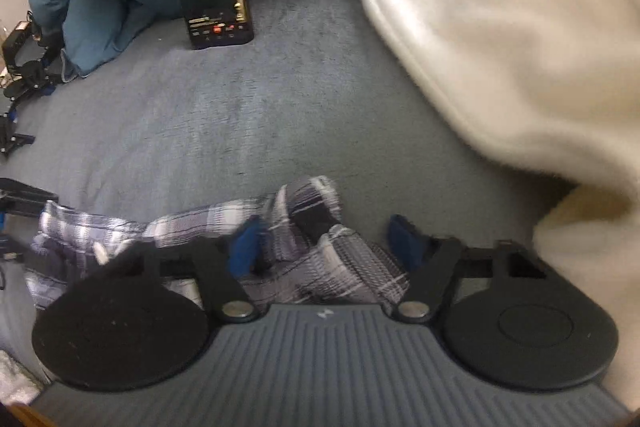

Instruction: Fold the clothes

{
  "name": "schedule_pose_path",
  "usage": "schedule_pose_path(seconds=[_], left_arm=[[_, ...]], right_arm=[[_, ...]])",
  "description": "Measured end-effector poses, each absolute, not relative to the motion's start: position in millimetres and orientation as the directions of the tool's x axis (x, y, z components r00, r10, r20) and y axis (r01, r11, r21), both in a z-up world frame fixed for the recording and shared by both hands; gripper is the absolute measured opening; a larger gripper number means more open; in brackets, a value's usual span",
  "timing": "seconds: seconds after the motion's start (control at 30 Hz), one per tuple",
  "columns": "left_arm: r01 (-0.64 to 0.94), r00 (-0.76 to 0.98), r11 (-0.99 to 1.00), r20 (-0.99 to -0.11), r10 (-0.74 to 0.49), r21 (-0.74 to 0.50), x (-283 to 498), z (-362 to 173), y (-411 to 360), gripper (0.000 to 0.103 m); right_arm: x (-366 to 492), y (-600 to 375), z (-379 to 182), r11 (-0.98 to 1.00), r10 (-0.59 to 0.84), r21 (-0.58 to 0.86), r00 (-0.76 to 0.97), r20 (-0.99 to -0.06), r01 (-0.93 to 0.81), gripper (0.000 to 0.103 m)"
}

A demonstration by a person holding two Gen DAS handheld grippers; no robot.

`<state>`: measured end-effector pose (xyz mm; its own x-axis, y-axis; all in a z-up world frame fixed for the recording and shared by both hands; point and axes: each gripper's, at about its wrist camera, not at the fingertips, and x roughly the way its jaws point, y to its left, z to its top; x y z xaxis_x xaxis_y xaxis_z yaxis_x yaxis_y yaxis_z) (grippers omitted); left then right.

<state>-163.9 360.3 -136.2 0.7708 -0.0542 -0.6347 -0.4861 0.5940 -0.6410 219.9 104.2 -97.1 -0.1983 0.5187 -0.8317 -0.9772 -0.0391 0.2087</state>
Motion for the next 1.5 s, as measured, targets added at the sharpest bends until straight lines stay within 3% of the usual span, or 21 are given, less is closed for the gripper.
schedule_pose_path(seconds=[0.07,0.17,0.23,0.4,0.7,0.83,0.93,1.0,1.07,1.13,1.17,1.2,1.37,1.5], left_arm=[[-0.505,0.774,0.56,-0.632,-0.044,-0.657,-164.2,-140.5,364.5,0.031],[-0.512,0.78,0.507,-0.623,-0.064,-0.693,-160.4,-143.3,371.9,0.025],[-0.516,0.785,0.475,-0.616,-0.072,-0.713,-162.0,-144.8,375.3,0.021],[-0.511,0.793,0.519,-0.609,-0.024,-0.685,-165.4,-136.6,366.9,0.013],[-0.503,0.82,0.613,-0.561,0.115,-0.61,-178.1,-109.7,377.8,0.012],[-0.539,0.803,0.609,-0.574,0.163,-0.582,-193.9,-105.5,395.5,0.012],[-0.548,0.781,0.613,-0.611,0.132,-0.568,-189.9,-114.6,400.5,0.013],[-0.563,0.767,0.581,-0.633,0.104,-0.587,-190.9,-123.3,404.2,0.023],[-0.565,0.766,0.562,-0.636,0.087,-0.604,-194.4,-125.1,406.7,0.03],[-0.571,0.762,0.577,-0.639,0.108,-0.584,-198.8,-118.3,405.6,0.046],[-0.581,0.755,0.585,-0.643,0.129,-0.565,-200.9,-113.4,405.4,0.063],[-0.597,0.746,0.587,-0.647,0.155,-0.547,-202.0,-108.4,407.2,0.077],[-0.629,0.743,0.576,-0.622,0.248,-0.522,-210.4,-84.4,418.1,0.082],[-0.602,0.767,0.63,-0.575,0.285,-0.491,-201.5,-63.9,411.0,0.084]], right_arm=[[218.2,101.7,-95.5,-0.046,0.515,0.217,-0.209,-0.832,-0.975,0.033],[211.0,102.1,-91.6,-0.059,0.532,0.157,-0.164,-0.831,-0.986,0.02],[207.5,108.3,-92.3,-0.048,0.553,0.126,-0.132,-0.822,-0.991,0.017],[197.7,111.8,-86.8,-0.022,0.596,0.075,-0.073,-0.8,-0.997,0.015],[197.8,130.7,-70.5,0.014,0.677,0.076,-0.046,-0.735,-0.997,0.014],[191.6,150.1,-65.9,-0.001,0.712,0.089,-0.063,-0.699,-0.996,0.014],[183.2,166.0,-76.1,-0.003,0.72,0.076,-0.055,-0.692,-0.997,0.014],[177.7,174.8,-91.8,0.018,0.709,0.063,-0.032,-0.705,-0.998,0.018],[176.9,178.9,-107.3,0.075,0.698,0.076,-0.002,-0.716,-0.994,0.034],[183.3,172.8,-106.5,0.145,0.73,0.122,0.022,-0.684,-0.982,0.047],[189.2,166.8,-99.4,0.174,0.746,0.138,0.039,-0.665,-0.975,0.057],[195.0,160.9,-92.4,0.203,0.761,0.153,0.057,-0.646,-0.967,0.06],[244.4,93.3,-37.0,0.338,0.832,0.287,0.142,-0.536,-0.896,0.079],[274.5,6.9,-3.9,0.454,0.829,0.345,0.248,-0.501,-0.822,0.079]])
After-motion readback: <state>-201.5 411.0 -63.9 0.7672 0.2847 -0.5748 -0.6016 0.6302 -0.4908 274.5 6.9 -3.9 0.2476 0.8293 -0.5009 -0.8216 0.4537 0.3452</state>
